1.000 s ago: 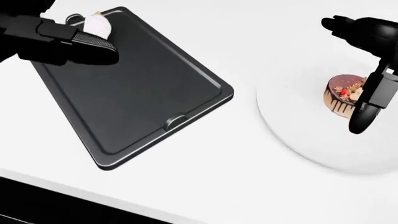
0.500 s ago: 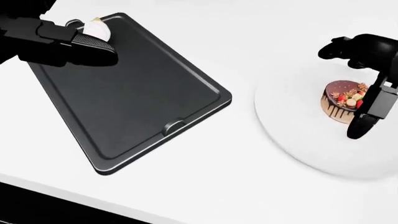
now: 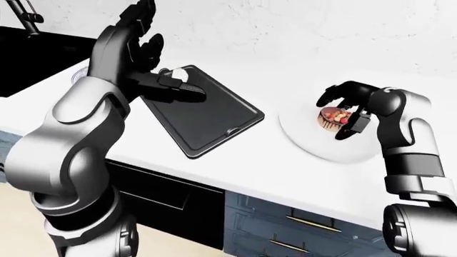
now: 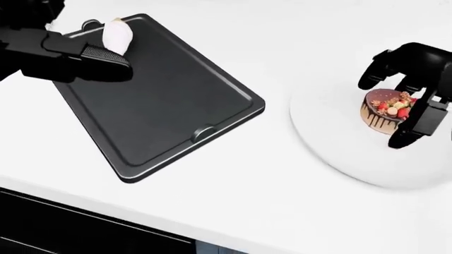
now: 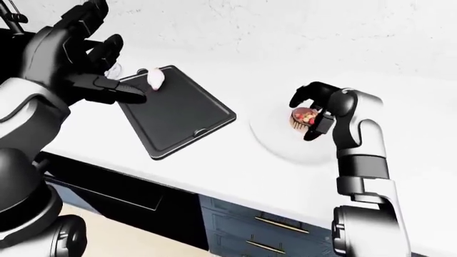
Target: Move the dessert items from the plate to the tray.
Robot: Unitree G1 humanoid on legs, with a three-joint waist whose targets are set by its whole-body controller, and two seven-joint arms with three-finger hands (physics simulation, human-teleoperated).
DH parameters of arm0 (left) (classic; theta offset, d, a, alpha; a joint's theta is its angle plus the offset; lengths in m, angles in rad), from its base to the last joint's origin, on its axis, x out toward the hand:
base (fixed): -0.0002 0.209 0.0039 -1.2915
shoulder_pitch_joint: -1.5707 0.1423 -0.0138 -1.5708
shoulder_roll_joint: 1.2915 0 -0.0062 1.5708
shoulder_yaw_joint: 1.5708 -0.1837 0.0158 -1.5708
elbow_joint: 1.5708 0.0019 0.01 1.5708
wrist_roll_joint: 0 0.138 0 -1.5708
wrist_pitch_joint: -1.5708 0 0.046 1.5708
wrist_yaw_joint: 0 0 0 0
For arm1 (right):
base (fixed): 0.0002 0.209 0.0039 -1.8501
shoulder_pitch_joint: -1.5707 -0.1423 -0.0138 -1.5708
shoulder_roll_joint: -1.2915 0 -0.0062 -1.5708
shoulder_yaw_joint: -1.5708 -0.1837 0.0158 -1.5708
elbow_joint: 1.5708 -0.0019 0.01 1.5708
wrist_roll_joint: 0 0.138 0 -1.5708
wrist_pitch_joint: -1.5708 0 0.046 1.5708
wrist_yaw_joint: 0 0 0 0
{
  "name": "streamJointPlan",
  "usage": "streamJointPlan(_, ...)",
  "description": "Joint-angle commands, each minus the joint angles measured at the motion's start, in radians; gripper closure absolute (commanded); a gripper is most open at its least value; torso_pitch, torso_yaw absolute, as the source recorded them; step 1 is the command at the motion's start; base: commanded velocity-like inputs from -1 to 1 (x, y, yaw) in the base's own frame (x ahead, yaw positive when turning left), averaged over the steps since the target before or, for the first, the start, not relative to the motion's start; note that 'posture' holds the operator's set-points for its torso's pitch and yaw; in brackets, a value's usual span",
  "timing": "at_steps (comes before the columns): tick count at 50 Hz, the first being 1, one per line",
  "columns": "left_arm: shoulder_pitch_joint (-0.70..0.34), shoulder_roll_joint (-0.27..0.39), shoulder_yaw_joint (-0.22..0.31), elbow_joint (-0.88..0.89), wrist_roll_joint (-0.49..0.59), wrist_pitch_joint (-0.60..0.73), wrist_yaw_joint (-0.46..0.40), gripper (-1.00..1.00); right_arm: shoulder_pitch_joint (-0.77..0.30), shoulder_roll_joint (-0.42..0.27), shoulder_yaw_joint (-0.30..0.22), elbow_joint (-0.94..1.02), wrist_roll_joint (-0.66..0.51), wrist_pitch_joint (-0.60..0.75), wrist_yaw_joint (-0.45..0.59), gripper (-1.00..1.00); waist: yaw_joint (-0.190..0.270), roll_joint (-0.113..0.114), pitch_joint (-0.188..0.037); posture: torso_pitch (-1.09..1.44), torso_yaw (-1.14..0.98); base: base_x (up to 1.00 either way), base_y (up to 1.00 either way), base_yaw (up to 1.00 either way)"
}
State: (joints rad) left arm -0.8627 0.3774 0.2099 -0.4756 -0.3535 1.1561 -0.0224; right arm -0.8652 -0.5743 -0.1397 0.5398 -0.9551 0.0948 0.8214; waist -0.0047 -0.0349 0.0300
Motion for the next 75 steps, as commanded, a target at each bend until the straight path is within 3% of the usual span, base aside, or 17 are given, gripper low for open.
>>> streamJointPlan(1,-0.028,0.008,0.007,-0.016,0.003,-0.035,0.0,-1.0,-0.012,-0.009,0.002,0.008,-0.015,-0.005,-0.024,-0.04,0.001,0.007,-0.012,0.0,0.0,0.0,0.0,0.0)
streamJointPlan(13,-0.023,0.006,0.008,-0.024,0.0,-0.032,0.002,-1.0,-0.053,-0.008,0.01,0.068,-0.028,-0.034,-0.088,0.33,0.009,0.006,-0.015,0.0,0.0,0.0,0.0,0.0)
streamJointPlan(18,-0.024,0.011,0.017,-0.036,-0.009,-0.02,0.002,-1.0,-0.103,-0.015,0.005,0.009,-0.013,0.0,-0.031,0.62,0.009,0.01,-0.018,0.0,0.0,0.0,0.0,0.0)
streamJointPlan(22,-0.033,0.022,0.03,-0.045,-0.026,-0.012,-0.002,-1.0,-0.151,-0.018,0.011,-0.01,-0.017,0.008,-0.004,0.71,0.008,0.02,-0.019,0.0,0.0,0.0,0.0,0.0)
streamJointPlan(25,-0.043,0.033,0.037,-0.061,-0.045,-0.001,-0.002,-1.0,-0.183,-0.017,0.012,-0.033,-0.017,0.023,0.028,0.99,0.005,0.027,-0.018,0.0,0.0,0.0,0.0,0.0)
streamJointPlan(31,-0.061,0.059,0.045,-0.1,-0.078,0.014,0.004,-1.0,-0.247,-0.006,0.016,-0.098,-0.017,0.057,0.097,0.98,0.001,0.038,-0.013,0.0,0.0,0.0,0.0,0.0)
streamJointPlan(37,-0.054,0.071,0.086,-0.164,-0.135,0.043,0.032,-1.0,-0.313,0.02,0.032,-0.139,-0.026,0.081,0.151,0.98,-0.005,0.042,-0.002,0.0,0.0,0.0,0.0,0.0)
streamJointPlan(47,-0.054,0.134,0.086,-0.164,-0.186,0.048,0.068,-1.0,-0.378,0.101,0.063,-0.23,-0.062,0.12,0.237,0.98,-0.01,0.048,0.011,0.0,0.02,0.0,0.0,0.0)
streamJointPlan(57,-0.06,0.146,0.101,-0.152,-0.207,0.069,0.086,-1.0,-0.433,0.185,0.091,-0.256,-0.095,0.148,0.267,0.98,0.002,0.058,0.02,0.0,0.07,0.0,0.0,0.0)
streamJointPlan(67,-0.049,0.15,0.105,-0.159,-0.235,0.071,0.103,-1.0,-0.47,0.283,0.116,-0.227,-0.095,0.183,0.207,0.98,0.024,0.063,0.02,0.0,0.12,0.0,0.0,0.0)
streamJointPlan(75,-0.016,0.165,0.124,-0.163,-0.261,0.041,0.097,-1.0,-0.515,0.353,0.139,-0.115,-0.071,0.18,0.076,0.98,0.047,0.07,0.015,0.0,0.16,0.0,0.0,0.0)
